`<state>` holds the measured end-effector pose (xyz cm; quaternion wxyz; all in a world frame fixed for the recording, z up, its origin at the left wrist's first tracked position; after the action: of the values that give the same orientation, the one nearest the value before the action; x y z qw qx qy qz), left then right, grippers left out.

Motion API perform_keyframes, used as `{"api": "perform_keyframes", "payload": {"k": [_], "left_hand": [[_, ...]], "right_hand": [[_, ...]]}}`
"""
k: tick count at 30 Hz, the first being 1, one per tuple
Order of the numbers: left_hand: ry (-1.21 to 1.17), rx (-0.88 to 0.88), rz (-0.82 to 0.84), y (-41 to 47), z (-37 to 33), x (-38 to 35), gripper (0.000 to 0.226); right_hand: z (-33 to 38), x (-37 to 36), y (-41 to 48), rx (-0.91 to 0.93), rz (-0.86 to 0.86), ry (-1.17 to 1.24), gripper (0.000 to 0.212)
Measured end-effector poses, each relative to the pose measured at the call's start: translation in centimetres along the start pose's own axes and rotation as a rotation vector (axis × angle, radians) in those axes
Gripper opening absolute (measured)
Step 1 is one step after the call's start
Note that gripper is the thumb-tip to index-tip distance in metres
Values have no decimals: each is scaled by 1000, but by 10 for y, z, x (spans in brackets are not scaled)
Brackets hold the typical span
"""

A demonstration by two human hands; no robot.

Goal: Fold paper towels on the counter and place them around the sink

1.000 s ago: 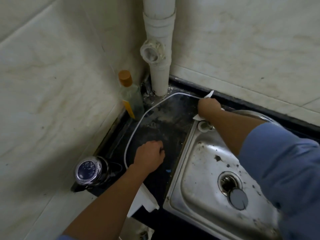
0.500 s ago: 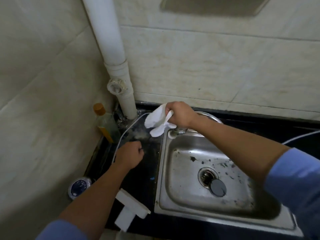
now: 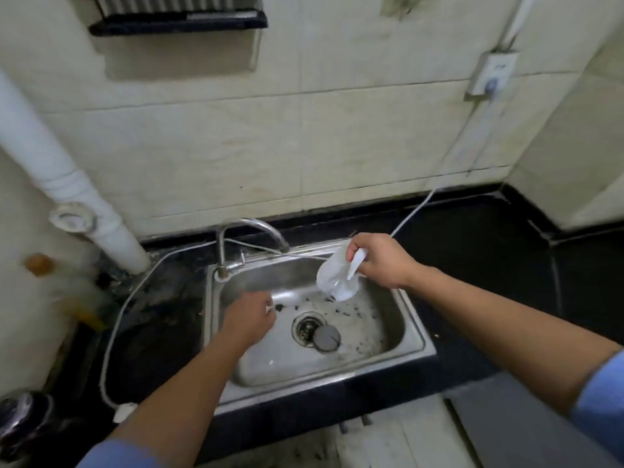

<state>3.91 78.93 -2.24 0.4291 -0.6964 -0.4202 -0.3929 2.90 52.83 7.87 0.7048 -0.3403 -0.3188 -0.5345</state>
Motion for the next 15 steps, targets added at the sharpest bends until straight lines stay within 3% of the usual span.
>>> {"api": "perform_keyframes", "payload": {"k": [9,15], "left_hand": [[-28,-263,100,-17,-244,-96,17],[18,-374,169,-16,-339,-126,14]], "right_hand": [[-171,85,-170,-207,-116,49,17],[-258,119,-237,-364,-186,78,23]]}}
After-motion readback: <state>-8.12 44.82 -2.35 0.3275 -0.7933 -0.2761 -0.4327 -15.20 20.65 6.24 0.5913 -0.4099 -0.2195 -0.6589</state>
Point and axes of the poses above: each hand's wrist, its own y-axis towards the middle knuckle, its own x-axis out of the back of the hand, z = x × y, the point moved 3 cm from there along y, towards the middle knuckle, and after that the axes turned 8 degrees about z, right-handed, at the moved point
